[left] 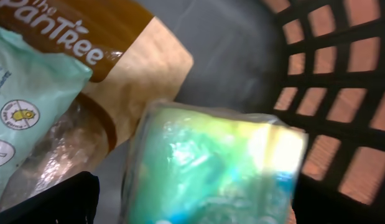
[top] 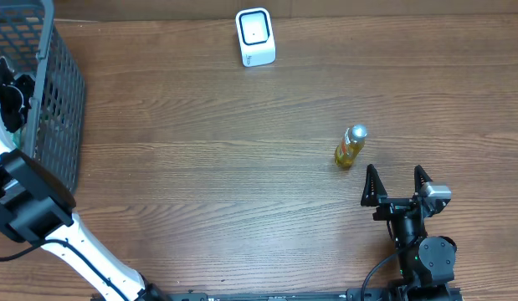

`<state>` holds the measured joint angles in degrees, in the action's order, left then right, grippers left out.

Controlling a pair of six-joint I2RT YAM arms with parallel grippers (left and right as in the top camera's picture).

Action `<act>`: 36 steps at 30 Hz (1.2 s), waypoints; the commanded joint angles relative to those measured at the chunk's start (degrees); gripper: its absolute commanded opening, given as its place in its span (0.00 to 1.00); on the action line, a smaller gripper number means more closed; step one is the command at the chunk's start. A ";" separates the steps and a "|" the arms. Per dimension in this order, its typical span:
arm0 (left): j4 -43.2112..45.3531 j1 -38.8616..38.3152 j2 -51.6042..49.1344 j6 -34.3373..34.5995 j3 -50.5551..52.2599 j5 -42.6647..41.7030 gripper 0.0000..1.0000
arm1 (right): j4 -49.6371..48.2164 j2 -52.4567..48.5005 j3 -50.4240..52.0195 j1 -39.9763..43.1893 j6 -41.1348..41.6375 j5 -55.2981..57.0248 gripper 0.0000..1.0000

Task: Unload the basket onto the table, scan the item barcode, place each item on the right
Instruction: 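Reach into the basket toward the green tissue pack with the left gripper, then close the left gripper on the tissue pack and lift it out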

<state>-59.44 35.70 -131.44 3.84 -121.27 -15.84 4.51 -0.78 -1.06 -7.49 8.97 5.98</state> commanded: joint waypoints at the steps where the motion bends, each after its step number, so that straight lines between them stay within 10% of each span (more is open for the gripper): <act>1: -0.44 -1.29 -1.36 -1.75 0.11 3.17 1.00 | -0.31 0.61 0.61 0.11 -0.28 -0.11 1.00; 29: 0.63 -2.54 -1.86 -1.70 2.80 6.25 0.96 | -0.28 0.61 0.61 0.11 -0.28 -0.11 1.00; 36: 2.03 -2.54 -1.97 -1.68 3.76 6.40 0.70 | -0.28 0.61 0.61 0.11 -0.28 -0.11 1.00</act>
<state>-57.63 33.78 -132.14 2.59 -118.39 -9.37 4.49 -0.78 -1.06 -7.49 8.97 5.96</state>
